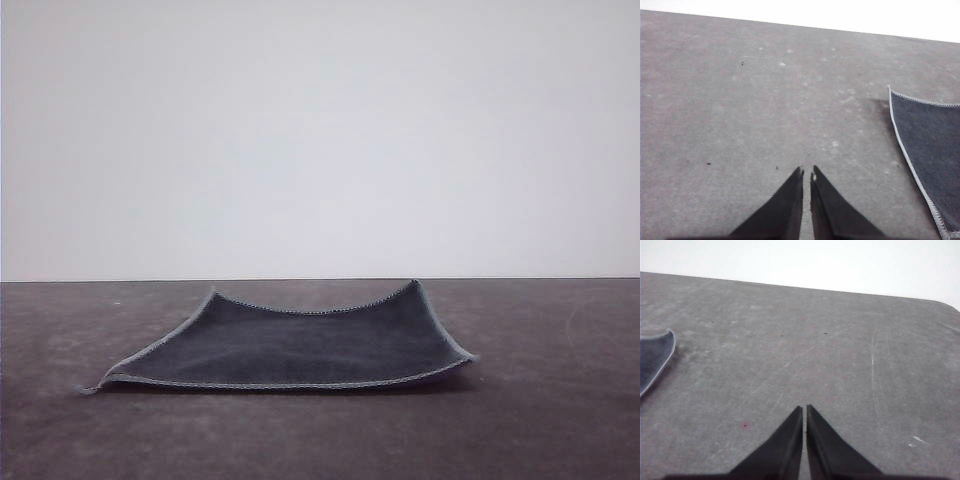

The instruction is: Fold clothes

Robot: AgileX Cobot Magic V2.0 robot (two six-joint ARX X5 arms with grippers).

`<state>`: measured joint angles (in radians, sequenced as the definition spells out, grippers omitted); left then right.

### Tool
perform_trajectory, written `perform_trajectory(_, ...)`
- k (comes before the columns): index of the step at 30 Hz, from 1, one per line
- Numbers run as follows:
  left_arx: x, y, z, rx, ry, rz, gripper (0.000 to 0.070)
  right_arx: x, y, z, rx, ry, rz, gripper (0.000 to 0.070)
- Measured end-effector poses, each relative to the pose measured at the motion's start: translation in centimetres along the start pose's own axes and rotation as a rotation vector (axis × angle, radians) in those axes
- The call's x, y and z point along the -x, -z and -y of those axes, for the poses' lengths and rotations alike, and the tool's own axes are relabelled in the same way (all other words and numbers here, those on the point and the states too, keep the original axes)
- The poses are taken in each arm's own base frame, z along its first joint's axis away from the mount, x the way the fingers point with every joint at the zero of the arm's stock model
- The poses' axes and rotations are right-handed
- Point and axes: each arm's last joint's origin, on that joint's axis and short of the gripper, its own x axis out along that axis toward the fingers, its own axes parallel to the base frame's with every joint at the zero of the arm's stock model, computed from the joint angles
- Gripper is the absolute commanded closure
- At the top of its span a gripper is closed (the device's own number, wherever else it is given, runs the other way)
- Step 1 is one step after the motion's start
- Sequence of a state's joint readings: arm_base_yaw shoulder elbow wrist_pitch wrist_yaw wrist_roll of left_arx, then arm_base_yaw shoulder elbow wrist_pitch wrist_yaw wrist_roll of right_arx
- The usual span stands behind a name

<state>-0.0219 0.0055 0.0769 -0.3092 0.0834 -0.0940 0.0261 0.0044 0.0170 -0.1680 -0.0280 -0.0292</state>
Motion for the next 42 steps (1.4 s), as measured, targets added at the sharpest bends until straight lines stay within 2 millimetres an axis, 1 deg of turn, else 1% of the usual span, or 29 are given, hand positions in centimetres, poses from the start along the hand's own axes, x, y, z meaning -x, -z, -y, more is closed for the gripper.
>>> perform_trajectory(18, 0.0, 0.0, 0.0, 0.000, 0.000, 0.001, 0.0685, 0.0, 0.0, 0.0, -0.012, -0.001, 0.003, 0.0688)
perform_trajectory(24, 0.0, 0.0, 0.0, 0.006, 0.014, 0.010, 0.0689, 0.0, -0.2, -0.1, -0.089, -0.022, 0.010, 0.0695)
perform_trajectory(26, 0.0, -0.1, 0.1, 0.011, 0.021, 0.010, 0.0689, 0.2, -0.5, -0.1, -0.119, -0.023, -0.002, 0.0696)
perform_trajectory(28, 0.0, -0.3, 0.1, 0.024, 0.021, 0.008, 0.0689, 0.5, -1.8, 0.0, -0.145, -0.024, 0.016, 0.0696)
perform_trajectory(31, 0.5, -2.4, 0.3, 0.048, 0.030, 0.061, 0.0689, 1.1, -5.0, 0.0, -0.186, -0.030, 0.061, 0.0696)
perform_trajectory(33, 0.9, -4.5, 0.6, 0.060, 0.037, 0.108, 0.0689, 1.2, -6.9, 0.1, -0.200, -0.031, 0.064, 0.0696)
perform_trajectory(35, 1.2, -6.7, 0.8, 0.079, 0.041, 0.127, 0.0689, 0.9, -8.9, 0.1, -0.209, -0.038, 0.027, 0.0696)
perform_trajectory(39, 0.8, -11.2, 1.2, 0.097, 0.039, 0.103, 0.0689, -0.6, -12.6, 0.1, -0.214, -0.075, -0.086, 0.0696)
perform_trajectory(42, -0.5, -14.7, 1.5, 0.100, 0.054, 0.058, 0.0689, -2.5, -15.2, 0.1, -0.204, -0.123, -0.162, 0.0696)
